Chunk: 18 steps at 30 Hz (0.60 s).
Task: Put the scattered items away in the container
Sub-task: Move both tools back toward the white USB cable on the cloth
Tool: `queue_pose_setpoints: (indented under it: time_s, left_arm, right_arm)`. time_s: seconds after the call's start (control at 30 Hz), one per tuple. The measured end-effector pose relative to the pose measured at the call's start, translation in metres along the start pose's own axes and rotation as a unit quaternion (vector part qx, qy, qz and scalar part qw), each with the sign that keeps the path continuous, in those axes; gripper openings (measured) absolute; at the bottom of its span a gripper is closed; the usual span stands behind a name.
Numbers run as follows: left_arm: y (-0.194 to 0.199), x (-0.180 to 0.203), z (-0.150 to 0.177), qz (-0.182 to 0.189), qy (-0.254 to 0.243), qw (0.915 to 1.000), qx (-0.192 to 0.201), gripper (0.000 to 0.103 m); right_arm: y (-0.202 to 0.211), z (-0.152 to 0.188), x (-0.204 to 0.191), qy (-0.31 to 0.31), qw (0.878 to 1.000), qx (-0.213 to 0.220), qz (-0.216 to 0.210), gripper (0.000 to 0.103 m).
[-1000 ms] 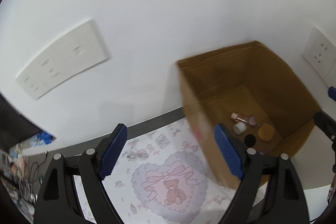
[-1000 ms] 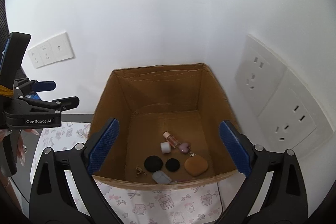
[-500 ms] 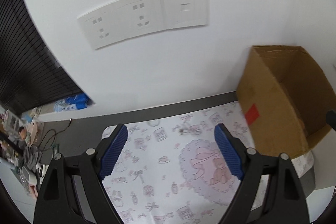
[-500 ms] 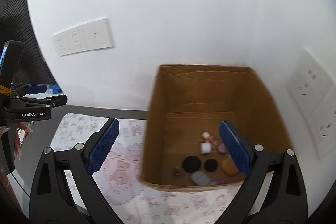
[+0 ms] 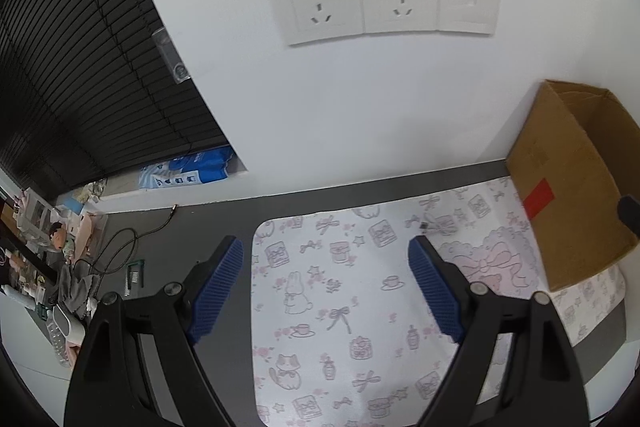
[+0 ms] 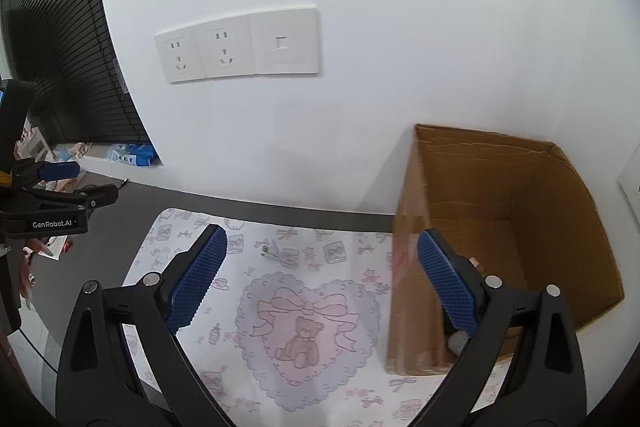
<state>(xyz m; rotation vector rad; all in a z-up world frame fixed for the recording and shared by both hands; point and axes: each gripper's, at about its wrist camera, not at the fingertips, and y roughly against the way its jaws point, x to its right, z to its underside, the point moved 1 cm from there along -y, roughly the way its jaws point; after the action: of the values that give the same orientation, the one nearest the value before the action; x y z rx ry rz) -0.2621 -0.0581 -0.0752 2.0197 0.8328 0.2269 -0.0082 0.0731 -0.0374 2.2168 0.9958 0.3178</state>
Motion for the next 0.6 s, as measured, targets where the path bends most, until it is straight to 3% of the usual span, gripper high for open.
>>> queue_pose_setpoints:
  time_s: [0.33, 0.6]
  left_arm:
    - [-0.038, -0.025, 0.004, 0.007, 0.022, 0.9995, -0.020, 0.084]
    - [-0.096, -0.031, 0.016, 0.009, 0.036, 0.9978, -0.055, 0.084]
  right_arm:
    - [-0.038, 0.001, -0.038, 0.006, 1.000, -0.022, -0.018, 0.097]
    - [-0.095, 0.010, -0.052, 0.018, 0.998, -0.055, -0.034, 0.097]
